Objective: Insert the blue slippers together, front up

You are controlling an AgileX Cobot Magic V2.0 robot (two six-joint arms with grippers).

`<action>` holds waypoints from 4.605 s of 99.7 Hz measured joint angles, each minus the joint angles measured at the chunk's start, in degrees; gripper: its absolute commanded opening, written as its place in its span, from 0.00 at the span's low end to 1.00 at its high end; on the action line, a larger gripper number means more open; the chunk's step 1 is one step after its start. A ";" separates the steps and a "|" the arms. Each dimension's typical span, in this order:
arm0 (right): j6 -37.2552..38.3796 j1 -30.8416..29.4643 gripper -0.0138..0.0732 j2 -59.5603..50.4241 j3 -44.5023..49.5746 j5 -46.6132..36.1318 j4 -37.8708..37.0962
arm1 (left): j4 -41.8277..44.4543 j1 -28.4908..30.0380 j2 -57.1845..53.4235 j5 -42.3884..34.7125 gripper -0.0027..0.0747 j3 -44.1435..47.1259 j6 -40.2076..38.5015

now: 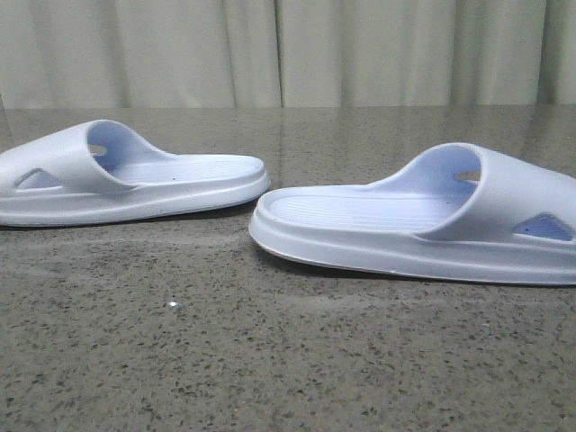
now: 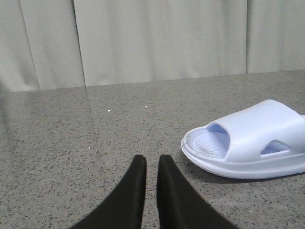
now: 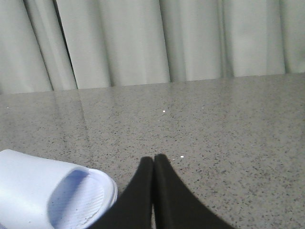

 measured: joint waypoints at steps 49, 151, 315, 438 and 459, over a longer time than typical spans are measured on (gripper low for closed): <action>0.00 0.00 0.04 0.00 0.00 0.00 0.00 | 0.00 0.00 0.00 0.00 0.05 0.00 0.00; 0.00 0.00 0.04 0.00 0.00 0.00 0.00 | 0.00 0.00 0.00 0.00 0.05 0.00 0.00; 0.00 0.00 0.36 21.64 -30.65 22.07 6.87 | -31.64 0.00 20.58 21.45 0.38 -26.55 -0.09; 0.00 0.00 0.59 21.64 -30.65 21.62 9.10 | -60.27 0.00 60.19 11.18 0.65 -32.04 -6.04; 0.00 0.00 0.59 21.64 -30.65 21.62 9.21 | -60.91 0.00 61.87 11.18 0.65 -32.13 -6.04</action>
